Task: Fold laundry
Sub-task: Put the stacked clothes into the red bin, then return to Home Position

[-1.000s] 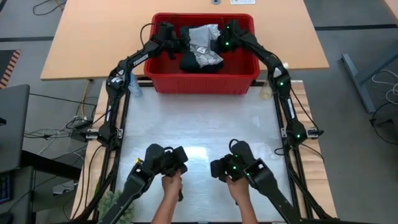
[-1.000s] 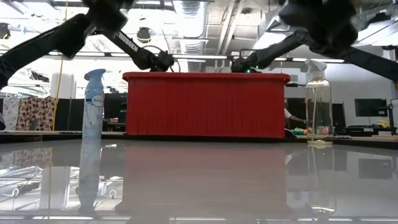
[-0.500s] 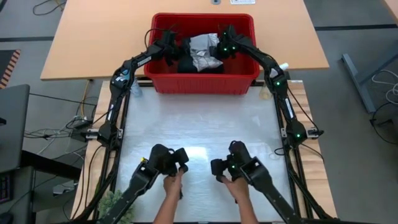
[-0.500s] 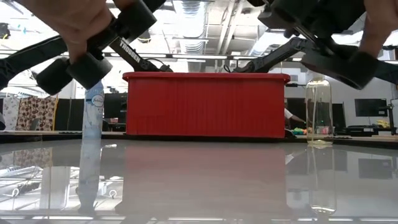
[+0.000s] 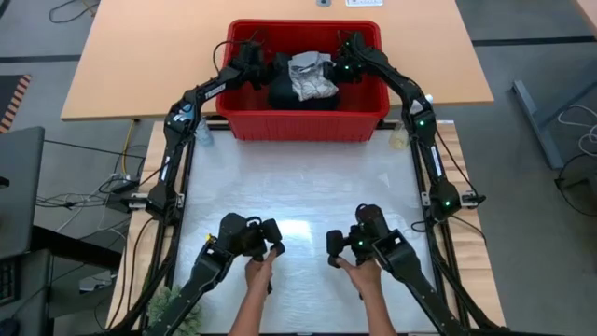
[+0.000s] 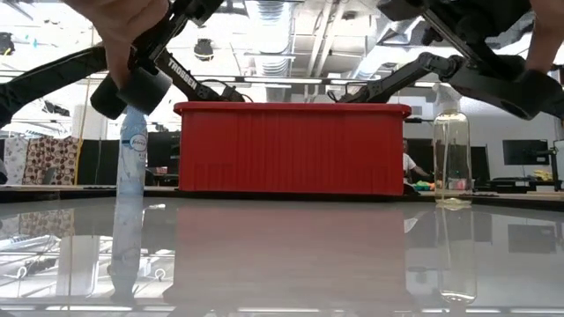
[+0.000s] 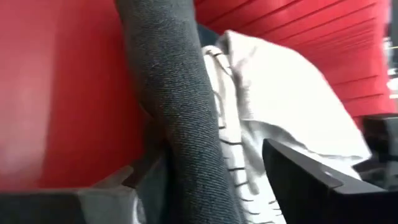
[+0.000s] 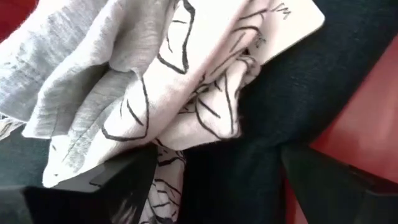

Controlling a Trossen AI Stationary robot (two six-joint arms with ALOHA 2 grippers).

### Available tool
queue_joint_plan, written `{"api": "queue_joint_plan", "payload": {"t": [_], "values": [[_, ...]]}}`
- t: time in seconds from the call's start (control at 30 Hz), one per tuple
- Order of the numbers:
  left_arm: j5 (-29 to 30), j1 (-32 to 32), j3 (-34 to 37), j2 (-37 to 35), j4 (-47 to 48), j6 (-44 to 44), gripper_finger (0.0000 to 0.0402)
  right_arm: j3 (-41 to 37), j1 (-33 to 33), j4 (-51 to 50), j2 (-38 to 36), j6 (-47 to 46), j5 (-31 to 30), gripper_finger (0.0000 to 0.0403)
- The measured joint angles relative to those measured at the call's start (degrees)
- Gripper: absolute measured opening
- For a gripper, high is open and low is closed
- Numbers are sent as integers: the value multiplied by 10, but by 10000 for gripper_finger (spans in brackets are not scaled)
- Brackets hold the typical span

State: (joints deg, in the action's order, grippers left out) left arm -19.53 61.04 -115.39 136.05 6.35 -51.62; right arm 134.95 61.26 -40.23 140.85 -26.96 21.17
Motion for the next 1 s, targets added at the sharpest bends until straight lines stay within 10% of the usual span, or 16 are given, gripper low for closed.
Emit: {"api": "queue_joint_plan", "payload": {"t": [1.0], "values": [[-68,37,-2,-90,7,0,249,1,0,-15,-119,71,8,359]]}}
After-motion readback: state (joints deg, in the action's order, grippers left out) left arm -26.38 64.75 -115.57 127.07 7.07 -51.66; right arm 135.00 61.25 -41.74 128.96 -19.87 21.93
